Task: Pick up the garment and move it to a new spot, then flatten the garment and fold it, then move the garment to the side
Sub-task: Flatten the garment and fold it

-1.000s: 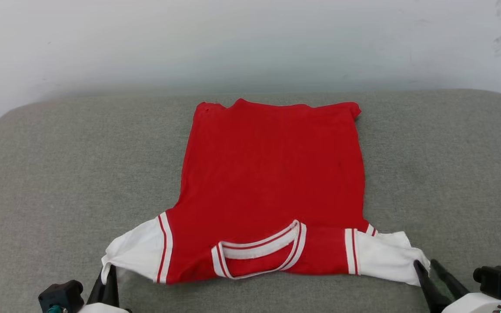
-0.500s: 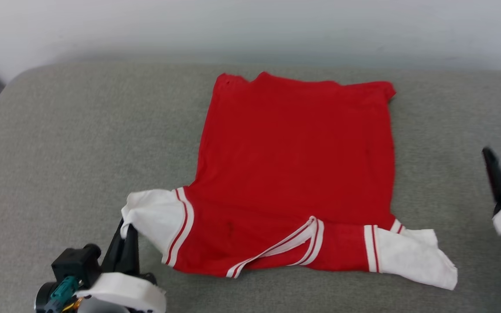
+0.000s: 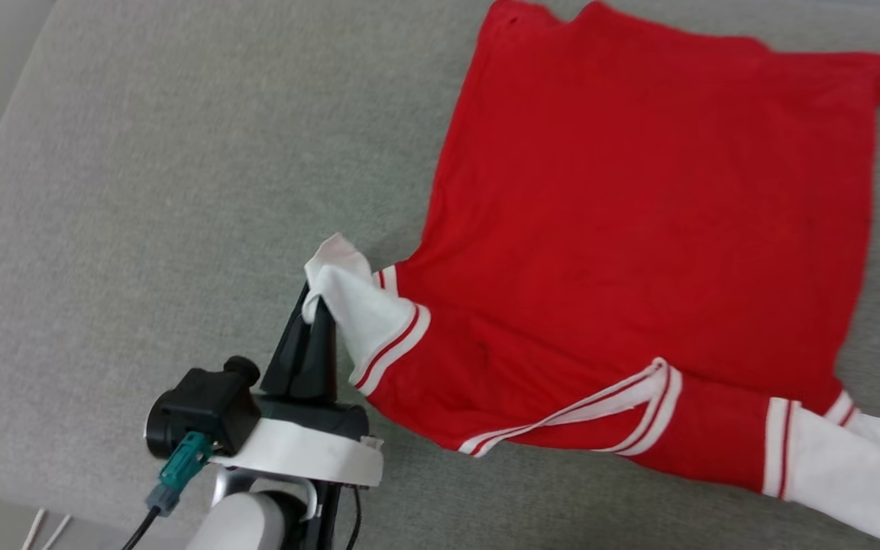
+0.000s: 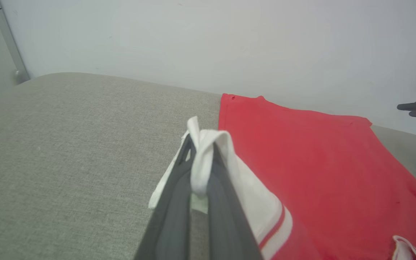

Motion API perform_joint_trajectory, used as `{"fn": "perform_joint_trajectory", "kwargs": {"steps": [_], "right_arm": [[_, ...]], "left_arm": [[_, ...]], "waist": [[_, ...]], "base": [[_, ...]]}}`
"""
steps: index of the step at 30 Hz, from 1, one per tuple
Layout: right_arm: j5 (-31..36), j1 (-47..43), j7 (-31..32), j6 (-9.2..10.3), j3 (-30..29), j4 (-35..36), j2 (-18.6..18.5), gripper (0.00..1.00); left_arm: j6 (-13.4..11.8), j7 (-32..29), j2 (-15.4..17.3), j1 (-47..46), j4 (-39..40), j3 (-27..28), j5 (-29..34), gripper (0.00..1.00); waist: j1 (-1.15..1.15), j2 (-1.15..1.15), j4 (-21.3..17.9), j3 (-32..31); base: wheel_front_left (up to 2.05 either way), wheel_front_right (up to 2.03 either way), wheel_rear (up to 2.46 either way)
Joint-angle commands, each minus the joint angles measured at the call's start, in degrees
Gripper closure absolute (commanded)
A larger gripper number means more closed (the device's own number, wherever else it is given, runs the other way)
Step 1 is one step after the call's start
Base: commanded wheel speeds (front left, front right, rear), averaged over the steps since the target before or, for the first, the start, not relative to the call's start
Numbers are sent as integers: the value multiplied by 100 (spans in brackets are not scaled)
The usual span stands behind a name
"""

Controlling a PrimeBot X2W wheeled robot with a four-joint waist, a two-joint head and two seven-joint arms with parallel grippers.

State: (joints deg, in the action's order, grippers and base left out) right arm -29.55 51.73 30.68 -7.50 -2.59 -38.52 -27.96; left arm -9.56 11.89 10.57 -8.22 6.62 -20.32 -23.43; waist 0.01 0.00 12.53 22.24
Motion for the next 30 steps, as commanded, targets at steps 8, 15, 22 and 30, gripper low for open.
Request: {"fn": "perform_joint_trajectory", "kwargs": {"steps": [8,15,22,30], "right_arm": [[405,909,814,2,-213,-586,-98,0],[801,772,1488,6,-598,-1487,191,0],[1307,792,1773,7,-964,-1859,441,100],[1673,901,1437,3,-455,-1171,322,100]], "left_arm": [[236,214,-283,-481,-178,-176,33,100],[381,300,-405,-662,-463,-141,-12,100],[482,331,-473,-696,-719,-57,-5,100],[583,338,-422,-559,-1140,144,-37,100]], "waist": [[-1,0,742,902],[-1,0,785,1042],[-1,0,691,840],[-1,0,276,73]], "base": [[0,0,0],[0,0,0],[0,0,0],[0,0,0]]}}
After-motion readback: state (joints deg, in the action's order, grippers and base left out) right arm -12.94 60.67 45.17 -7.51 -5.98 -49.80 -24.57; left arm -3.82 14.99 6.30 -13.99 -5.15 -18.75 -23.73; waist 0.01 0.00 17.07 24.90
